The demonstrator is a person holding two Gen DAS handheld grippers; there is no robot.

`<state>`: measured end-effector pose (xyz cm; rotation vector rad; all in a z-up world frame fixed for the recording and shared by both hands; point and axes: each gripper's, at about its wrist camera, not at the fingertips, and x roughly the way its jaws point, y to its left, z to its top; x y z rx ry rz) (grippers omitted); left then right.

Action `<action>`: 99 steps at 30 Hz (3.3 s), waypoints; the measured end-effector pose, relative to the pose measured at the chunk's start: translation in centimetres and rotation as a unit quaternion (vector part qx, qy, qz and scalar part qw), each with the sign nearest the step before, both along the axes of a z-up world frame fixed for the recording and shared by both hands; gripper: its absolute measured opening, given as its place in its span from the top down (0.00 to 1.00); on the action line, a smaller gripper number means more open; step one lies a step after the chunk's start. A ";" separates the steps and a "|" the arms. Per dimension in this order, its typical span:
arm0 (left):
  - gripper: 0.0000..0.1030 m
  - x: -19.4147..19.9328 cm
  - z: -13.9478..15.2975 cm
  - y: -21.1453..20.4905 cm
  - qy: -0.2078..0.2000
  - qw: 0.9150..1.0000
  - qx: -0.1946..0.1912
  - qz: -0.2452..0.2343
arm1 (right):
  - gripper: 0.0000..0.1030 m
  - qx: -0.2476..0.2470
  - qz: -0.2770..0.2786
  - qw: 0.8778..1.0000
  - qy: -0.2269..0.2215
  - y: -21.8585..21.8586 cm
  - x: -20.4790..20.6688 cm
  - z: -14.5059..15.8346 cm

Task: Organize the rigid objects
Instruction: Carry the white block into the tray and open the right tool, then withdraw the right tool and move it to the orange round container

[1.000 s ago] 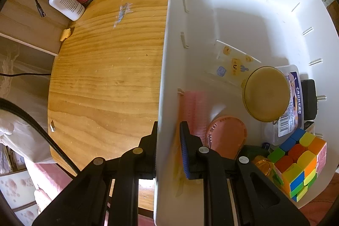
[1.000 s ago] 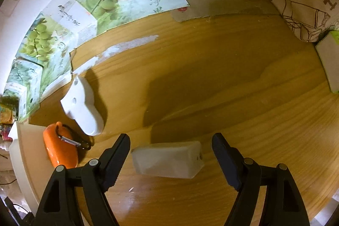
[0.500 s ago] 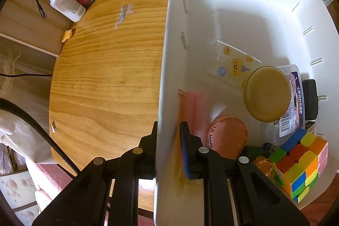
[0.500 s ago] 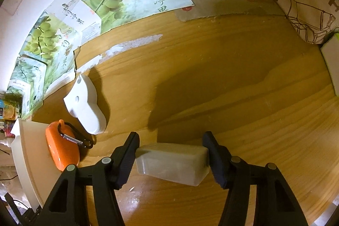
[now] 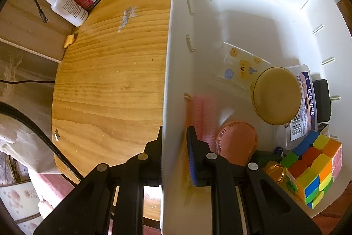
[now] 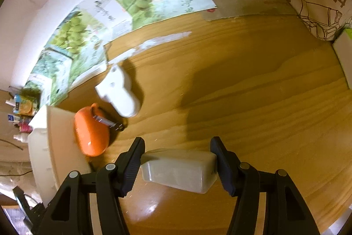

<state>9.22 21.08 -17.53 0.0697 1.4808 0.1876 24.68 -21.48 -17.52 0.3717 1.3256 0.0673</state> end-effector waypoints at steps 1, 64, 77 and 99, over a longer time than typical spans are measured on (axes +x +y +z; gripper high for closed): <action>0.82 0.0 0.0 0.0 -0.001 1.000 0.000 -0.002 | 0.40 0.001 0.002 1.000 -0.002 0.2 -0.3 0.2; 0.91 4.4 -1.3 3.4 0.034 0.973 -0.100 -0.203 | 0.39 -0.079 0.189 0.972 -0.111 29.6 -15.3 6.7; 0.92 3.8 -1.4 3.1 0.037 0.978 -0.104 -0.178 | 0.23 -0.081 0.196 0.966 -0.151 27.4 -15.4 7.5; 0.92 3.2 -2.3 2.5 0.028 0.996 -0.044 -0.070 | 0.22 -0.181 0.311 0.887 -0.289 17.4 -13.0 6.9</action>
